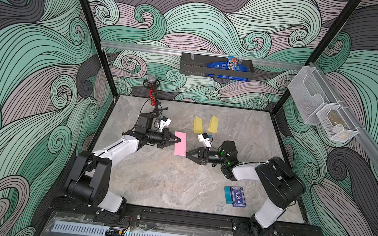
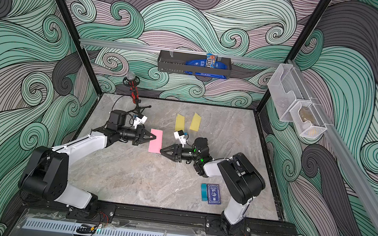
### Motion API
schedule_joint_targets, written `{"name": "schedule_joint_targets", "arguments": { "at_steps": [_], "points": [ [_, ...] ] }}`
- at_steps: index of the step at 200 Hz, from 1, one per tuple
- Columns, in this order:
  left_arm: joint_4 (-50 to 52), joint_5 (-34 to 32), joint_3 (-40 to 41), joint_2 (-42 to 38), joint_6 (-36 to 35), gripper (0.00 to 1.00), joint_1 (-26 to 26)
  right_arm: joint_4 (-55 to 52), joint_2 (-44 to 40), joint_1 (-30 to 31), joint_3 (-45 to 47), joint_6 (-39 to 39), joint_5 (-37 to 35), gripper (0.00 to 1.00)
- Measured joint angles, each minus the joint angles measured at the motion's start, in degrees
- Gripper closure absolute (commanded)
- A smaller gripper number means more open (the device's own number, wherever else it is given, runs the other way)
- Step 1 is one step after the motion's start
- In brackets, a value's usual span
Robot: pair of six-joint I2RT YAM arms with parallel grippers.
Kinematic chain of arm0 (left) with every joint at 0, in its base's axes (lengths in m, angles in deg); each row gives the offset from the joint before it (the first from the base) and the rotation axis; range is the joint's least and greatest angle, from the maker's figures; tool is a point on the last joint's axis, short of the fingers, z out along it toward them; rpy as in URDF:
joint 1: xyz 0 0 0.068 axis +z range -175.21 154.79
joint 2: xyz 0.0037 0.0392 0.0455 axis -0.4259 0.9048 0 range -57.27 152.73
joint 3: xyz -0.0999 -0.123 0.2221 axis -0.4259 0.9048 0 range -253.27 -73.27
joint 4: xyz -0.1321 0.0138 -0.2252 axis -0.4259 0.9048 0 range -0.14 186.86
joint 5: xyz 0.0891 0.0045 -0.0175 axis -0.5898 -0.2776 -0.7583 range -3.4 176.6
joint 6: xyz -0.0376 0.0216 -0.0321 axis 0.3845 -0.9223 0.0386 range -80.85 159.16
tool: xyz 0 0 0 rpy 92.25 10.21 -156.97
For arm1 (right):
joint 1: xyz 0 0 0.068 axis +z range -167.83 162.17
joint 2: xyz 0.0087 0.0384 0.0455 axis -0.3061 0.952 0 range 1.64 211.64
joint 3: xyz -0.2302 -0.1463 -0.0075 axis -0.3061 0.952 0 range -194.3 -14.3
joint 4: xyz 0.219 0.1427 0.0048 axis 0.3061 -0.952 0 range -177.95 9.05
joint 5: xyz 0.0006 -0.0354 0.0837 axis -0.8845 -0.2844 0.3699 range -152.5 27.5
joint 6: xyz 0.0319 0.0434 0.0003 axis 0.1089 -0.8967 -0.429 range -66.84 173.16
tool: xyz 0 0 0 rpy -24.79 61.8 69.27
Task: Fold the square paper along the opposite sides
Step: Place the paper at the center of the board.
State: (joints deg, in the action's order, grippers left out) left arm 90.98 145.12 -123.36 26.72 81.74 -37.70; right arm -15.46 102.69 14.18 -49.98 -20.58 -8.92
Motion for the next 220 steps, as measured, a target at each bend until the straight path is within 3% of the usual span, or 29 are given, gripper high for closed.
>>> {"name": "schedule_joint_targets", "arguments": {
  "at_steps": [68,143,169,200,220],
  "points": [
    [-0.9,0.0,0.7,-0.5,0.5,1.00,0.4,4.5,1.6,0.8,-2.9,-3.5,0.5,0.73],
    [-1.0,0.2,0.7,-0.7,0.5,1.00,0.8,3.4,2.4,1.5,-3.8,-3.1,0.5,1.00],
    [-1.0,0.3,0.8,-1.9,0.5,1.00,0.9,3.0,2.4,1.5,-3.8,-3.1,0.5,1.00],
    [-1.6,0.8,0.8,-2.9,0.9,0.73,1.2,2.8,2.4,1.5,-3.9,-3.1,0.7,1.00],
    [-4.5,1.2,1.6,-2.9,2.8,0.63,1.8,2.8,2.3,1.6,-3.9,-3.1,0.9,1.00]
  ]
}}
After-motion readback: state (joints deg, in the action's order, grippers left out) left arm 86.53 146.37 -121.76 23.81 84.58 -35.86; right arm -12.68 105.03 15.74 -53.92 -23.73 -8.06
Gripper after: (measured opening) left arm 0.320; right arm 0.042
